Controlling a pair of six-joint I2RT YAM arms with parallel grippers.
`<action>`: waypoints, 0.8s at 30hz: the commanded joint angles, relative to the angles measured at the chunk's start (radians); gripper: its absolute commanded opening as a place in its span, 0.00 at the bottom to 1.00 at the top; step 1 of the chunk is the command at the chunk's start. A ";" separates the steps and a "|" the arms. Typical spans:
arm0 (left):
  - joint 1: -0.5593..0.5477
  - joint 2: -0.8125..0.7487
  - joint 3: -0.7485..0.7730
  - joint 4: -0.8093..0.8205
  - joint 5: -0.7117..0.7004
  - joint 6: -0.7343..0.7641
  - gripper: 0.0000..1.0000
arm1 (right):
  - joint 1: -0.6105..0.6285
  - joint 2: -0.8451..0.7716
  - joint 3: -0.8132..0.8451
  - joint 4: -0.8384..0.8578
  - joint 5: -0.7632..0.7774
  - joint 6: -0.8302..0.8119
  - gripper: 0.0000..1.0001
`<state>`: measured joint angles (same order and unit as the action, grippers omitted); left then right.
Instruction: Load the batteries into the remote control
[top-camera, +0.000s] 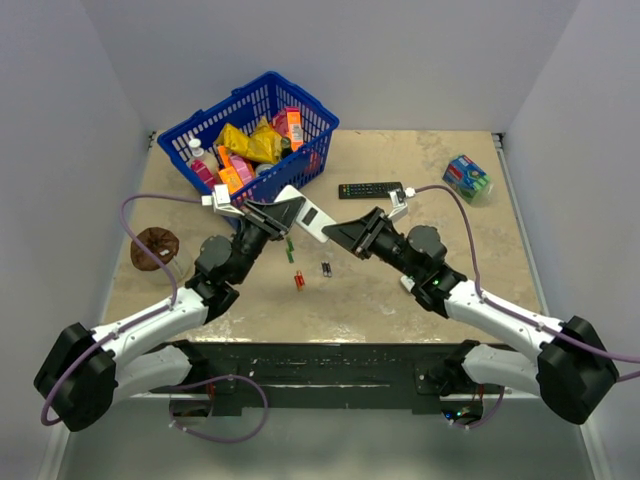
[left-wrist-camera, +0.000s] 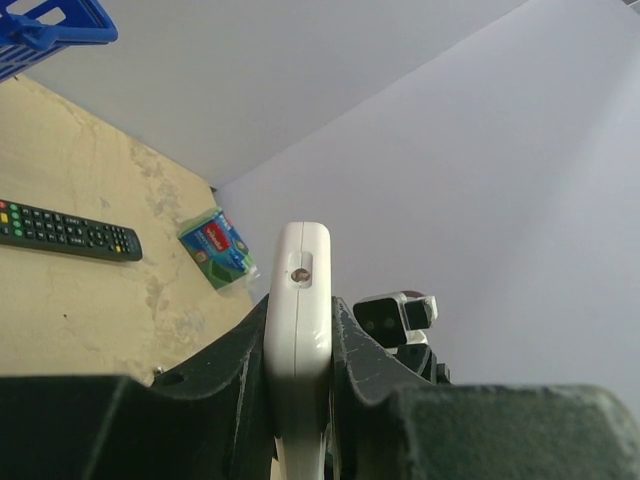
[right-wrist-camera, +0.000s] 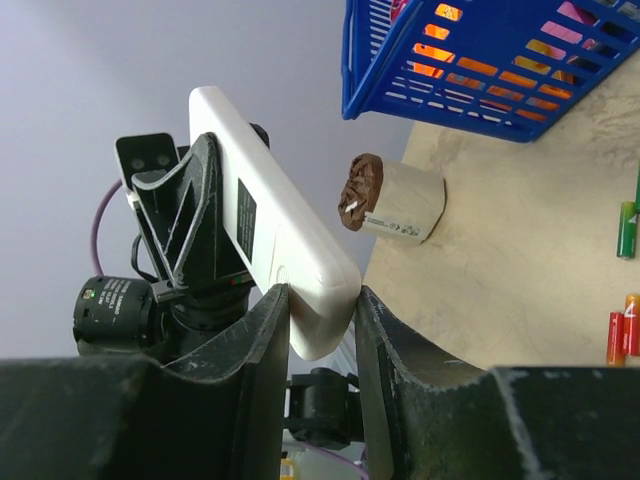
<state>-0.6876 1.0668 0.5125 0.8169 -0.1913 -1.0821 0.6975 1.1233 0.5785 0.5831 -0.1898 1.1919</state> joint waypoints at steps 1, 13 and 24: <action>-0.004 -0.045 0.032 0.108 -0.040 -0.050 0.00 | 0.002 -0.029 -0.037 -0.016 0.027 -0.029 0.13; 0.043 -0.094 0.008 0.105 -0.065 -0.121 0.00 | -0.013 -0.108 -0.094 -0.023 0.043 -0.026 0.08; 0.071 -0.110 0.043 -0.039 -0.013 -0.098 0.00 | -0.012 -0.131 0.149 -0.322 -0.009 -0.494 0.54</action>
<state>-0.6273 0.9745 0.5087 0.8154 -0.2134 -1.1923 0.6868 1.0237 0.5354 0.4419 -0.1753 1.0657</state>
